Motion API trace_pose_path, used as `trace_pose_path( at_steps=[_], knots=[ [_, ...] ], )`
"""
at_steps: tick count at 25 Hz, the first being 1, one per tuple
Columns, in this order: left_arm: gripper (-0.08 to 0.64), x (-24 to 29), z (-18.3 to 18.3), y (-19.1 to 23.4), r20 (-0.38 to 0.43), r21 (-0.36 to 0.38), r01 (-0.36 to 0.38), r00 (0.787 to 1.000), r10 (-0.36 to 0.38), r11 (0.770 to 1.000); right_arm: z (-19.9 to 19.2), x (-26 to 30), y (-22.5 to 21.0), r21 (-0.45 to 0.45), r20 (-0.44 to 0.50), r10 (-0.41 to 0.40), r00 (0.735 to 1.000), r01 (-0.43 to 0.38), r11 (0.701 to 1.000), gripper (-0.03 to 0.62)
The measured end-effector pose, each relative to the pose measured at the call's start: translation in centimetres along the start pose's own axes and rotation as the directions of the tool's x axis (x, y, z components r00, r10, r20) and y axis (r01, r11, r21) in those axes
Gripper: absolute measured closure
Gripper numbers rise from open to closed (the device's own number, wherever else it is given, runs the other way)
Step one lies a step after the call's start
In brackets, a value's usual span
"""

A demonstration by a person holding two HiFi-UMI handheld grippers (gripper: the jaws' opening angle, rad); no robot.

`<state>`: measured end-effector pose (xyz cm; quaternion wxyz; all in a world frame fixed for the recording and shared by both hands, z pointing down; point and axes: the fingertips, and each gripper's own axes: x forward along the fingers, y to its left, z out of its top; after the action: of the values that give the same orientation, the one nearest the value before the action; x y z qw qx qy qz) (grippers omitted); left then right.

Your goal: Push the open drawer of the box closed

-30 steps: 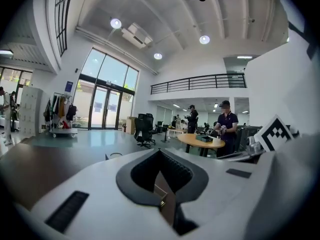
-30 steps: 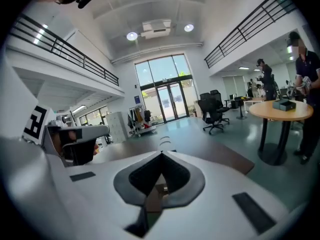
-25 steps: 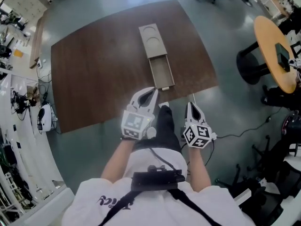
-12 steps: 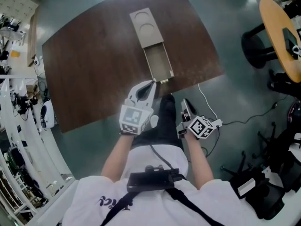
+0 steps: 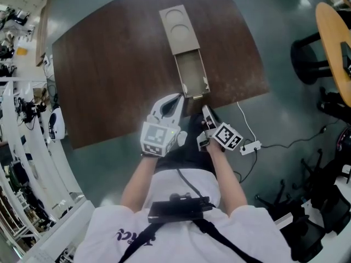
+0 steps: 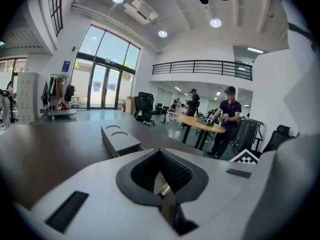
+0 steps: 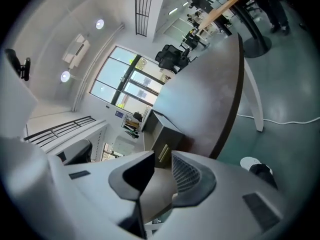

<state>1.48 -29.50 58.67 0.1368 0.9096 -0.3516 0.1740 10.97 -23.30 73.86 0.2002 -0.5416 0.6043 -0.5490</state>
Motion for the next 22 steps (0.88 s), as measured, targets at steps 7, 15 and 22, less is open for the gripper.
trace_pose_path(
  at_steps=[7, 15, 22],
  knots=[
    [0.549, 0.9, 0.1, 1.8, 0.002, -0.019, -0.031, 1.0, 0.031, 0.999, -0.7, 4.0, -0.7, 0.026, -0.054, -0.025, 0.998, 0.027, 0.999, 0.509],
    [0.549, 1.2, -0.1, 3.0, -0.01, -0.061, -0.057, 0.998, 0.057, 0.997, -0.5, 5.6, -0.8, 0.074, -0.076, -0.039, 0.996, 0.045, 0.996, 0.522],
    [0.549, 1.5, -0.3, 3.8, -0.02, -0.114, -0.065, 0.998, 0.063, 0.991, 0.2, 6.3, -0.4, 0.152, -0.041, -0.031, 0.999, 0.037, 0.988, 0.537]
  ],
)
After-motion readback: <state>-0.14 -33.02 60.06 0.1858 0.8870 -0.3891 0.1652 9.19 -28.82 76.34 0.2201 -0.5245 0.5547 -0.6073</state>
